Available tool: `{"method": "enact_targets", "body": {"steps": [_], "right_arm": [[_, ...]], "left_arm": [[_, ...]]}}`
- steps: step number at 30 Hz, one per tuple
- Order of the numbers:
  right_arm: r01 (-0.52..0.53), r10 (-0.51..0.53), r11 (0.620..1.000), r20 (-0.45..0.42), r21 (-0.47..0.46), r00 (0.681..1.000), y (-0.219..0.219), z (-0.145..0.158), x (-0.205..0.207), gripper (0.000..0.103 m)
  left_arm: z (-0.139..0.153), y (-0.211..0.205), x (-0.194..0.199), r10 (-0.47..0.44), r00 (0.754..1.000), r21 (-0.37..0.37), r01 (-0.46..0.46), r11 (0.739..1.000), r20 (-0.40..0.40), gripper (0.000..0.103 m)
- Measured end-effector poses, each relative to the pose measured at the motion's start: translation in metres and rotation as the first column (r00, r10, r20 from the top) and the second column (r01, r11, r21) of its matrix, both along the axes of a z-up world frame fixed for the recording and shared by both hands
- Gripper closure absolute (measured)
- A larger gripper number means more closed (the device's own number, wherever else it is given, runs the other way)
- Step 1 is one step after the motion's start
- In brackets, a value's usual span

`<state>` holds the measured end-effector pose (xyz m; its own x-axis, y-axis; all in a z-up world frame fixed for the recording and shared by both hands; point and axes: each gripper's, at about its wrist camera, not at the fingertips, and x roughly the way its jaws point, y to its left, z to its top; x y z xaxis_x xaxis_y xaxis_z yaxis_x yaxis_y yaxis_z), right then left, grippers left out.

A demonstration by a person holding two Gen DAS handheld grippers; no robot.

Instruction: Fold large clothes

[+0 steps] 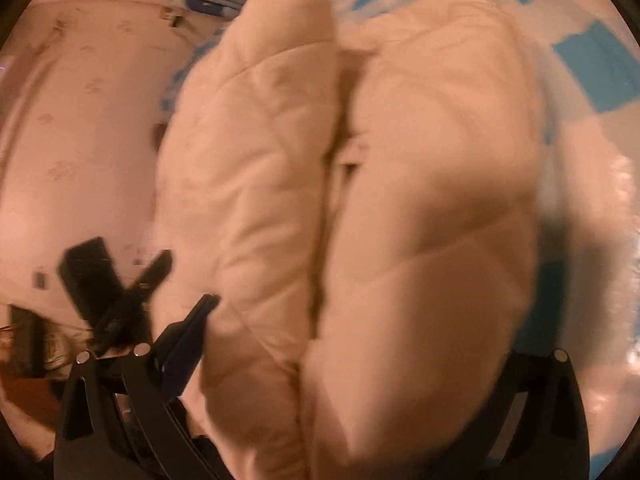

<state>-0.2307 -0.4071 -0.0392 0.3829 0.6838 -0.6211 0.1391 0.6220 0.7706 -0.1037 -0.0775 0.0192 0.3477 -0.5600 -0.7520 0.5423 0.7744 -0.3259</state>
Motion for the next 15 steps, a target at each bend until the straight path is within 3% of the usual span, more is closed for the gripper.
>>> {"method": "enact_targets", "body": {"steps": [3,5,11,15], "right_arm": [[0.037,-0.036,0.999,-0.003,0.010,0.999,-0.001,-0.009,-0.005,0.005],[0.050,-0.050,0.996,0.000,0.074,0.999,0.004,-0.015,-0.006,0.005],[-0.022,-0.009,0.978,0.152,0.205,0.988,0.033,0.016,0.008,0.005],[-0.100,0.035,0.965,0.260,0.241,0.965,0.070,0.046,0.048,0.005]], "left_arm": [[-0.015,0.003,0.005,0.010,0.999,-0.006,-0.010,1.000,-0.044,0.040],[-0.021,0.006,0.005,0.029,0.998,-0.020,-0.030,0.999,-0.048,0.041],[0.023,0.019,-0.006,0.047,0.985,-0.011,-0.046,0.999,0.166,0.046],[0.055,0.065,0.013,0.130,0.958,-0.008,-0.132,0.991,0.255,0.047]]}}
